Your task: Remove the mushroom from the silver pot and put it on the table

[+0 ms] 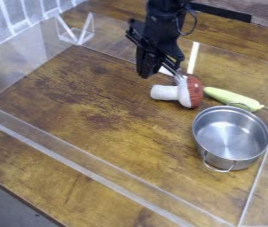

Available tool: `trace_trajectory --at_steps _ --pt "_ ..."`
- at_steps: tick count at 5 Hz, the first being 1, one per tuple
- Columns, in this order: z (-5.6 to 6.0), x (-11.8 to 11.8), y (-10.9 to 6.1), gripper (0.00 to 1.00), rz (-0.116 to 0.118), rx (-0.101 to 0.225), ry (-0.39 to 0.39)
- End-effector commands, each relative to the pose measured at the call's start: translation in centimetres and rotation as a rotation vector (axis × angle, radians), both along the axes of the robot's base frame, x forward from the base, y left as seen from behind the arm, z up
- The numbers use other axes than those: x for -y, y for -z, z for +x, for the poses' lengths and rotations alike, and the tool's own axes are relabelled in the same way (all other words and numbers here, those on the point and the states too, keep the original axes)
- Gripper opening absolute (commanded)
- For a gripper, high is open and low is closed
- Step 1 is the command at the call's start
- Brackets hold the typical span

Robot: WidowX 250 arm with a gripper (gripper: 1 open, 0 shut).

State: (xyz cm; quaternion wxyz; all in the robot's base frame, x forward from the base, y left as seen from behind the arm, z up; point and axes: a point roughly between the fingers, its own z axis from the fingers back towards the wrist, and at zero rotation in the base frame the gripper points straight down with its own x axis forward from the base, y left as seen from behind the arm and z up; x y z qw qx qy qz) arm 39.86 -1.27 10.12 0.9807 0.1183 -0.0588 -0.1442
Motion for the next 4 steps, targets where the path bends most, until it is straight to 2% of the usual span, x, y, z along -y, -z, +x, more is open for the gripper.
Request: trace_trajectory --at_steps 1,2,3,4 --pt "0.1 0.8 -6.0 0.00 0.009 0.142 -0.006" --pt "-0.5 1.1 -7.4 0.00 0.018 0.165 -0.024" --pt "-0.5 0.9 -7.5 0.00 0.015 0.174 -0.006" --pt "-0.1 0.4 -7.1 1.00 0.005 0.172 0.023"
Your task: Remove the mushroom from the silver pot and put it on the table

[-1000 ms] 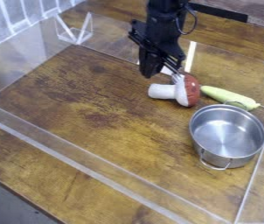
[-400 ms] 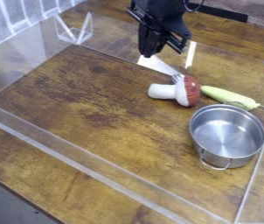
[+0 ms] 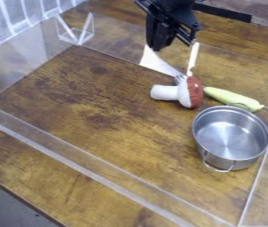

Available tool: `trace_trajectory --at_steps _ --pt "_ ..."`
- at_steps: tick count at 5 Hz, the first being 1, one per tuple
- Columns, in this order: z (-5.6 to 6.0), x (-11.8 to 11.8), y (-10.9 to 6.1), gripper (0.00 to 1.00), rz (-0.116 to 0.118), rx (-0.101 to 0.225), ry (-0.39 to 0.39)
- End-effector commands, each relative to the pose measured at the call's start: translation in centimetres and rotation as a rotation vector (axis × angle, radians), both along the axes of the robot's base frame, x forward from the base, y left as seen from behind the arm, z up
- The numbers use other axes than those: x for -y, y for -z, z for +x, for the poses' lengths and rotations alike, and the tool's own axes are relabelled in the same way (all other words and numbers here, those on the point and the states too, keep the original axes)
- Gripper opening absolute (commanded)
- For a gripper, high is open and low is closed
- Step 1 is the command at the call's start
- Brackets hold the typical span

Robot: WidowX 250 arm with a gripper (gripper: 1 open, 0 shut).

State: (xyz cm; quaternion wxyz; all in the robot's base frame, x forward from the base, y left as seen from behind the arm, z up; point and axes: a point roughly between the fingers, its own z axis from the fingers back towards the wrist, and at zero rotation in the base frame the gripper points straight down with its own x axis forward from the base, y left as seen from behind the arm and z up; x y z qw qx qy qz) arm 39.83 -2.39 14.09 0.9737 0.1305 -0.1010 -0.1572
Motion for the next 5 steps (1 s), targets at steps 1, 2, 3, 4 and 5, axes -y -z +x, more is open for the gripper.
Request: trace_trajectory --at_steps 1,2,3,4,5 --pt "0.2 -1.3 -2.8 0.00 -0.007 0.097 0.000" --pt "0.6 -1.8 -2.5 0.00 -0.005 0.104 0.006" --pt "0.8 -2.3 -2.2 0.00 -0.003 0.112 0.012" --pt "0.2 -2.2 -1.9 0.00 -0.004 0.114 -0.017" --pt "-0.3 -2.1 -1.5 1.00 -0.006 0.117 -0.044"
